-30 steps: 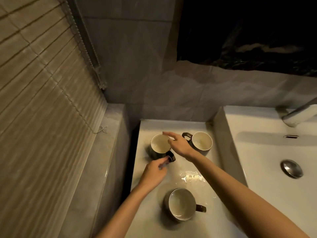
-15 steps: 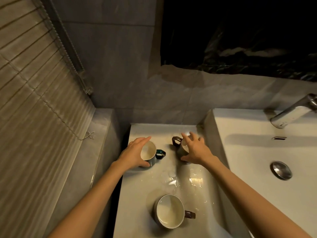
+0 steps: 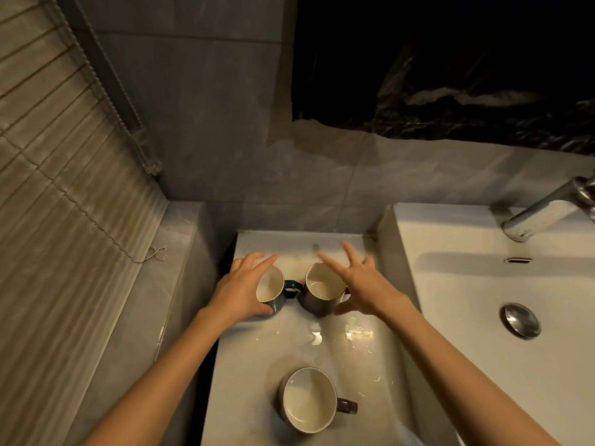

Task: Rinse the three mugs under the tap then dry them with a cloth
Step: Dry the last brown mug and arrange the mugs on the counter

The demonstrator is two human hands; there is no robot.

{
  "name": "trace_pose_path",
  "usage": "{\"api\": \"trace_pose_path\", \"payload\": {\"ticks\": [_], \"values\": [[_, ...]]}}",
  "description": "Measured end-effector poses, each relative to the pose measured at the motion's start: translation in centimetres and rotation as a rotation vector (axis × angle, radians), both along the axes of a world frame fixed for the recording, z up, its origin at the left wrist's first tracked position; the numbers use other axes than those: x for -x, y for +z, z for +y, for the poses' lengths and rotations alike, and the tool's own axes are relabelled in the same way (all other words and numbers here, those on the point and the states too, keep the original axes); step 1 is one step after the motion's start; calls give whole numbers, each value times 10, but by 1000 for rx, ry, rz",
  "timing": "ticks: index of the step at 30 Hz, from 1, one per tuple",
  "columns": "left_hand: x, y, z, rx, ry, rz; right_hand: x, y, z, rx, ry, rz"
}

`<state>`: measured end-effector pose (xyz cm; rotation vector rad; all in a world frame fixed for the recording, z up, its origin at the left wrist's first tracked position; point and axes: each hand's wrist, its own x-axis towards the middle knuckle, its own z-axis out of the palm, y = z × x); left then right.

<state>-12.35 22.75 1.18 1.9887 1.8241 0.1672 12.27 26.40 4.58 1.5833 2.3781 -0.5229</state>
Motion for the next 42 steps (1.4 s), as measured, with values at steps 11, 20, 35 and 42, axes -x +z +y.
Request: {"api": "trace_pose_path", "payload": {"ticks": [11, 20, 35, 42], "values": [[2, 3, 19, -21, 77, -28, 24, -31, 11, -73, -46, 194], [16, 6, 72, -49, 121, 18, 46, -26, 67, -77, -52, 265], [28, 0, 99, -111, 139, -47, 56, -37, 95, -190, -40, 226], [31, 2, 103, -82, 127, -47, 58, -37, 92, -189, -65, 246]]}}
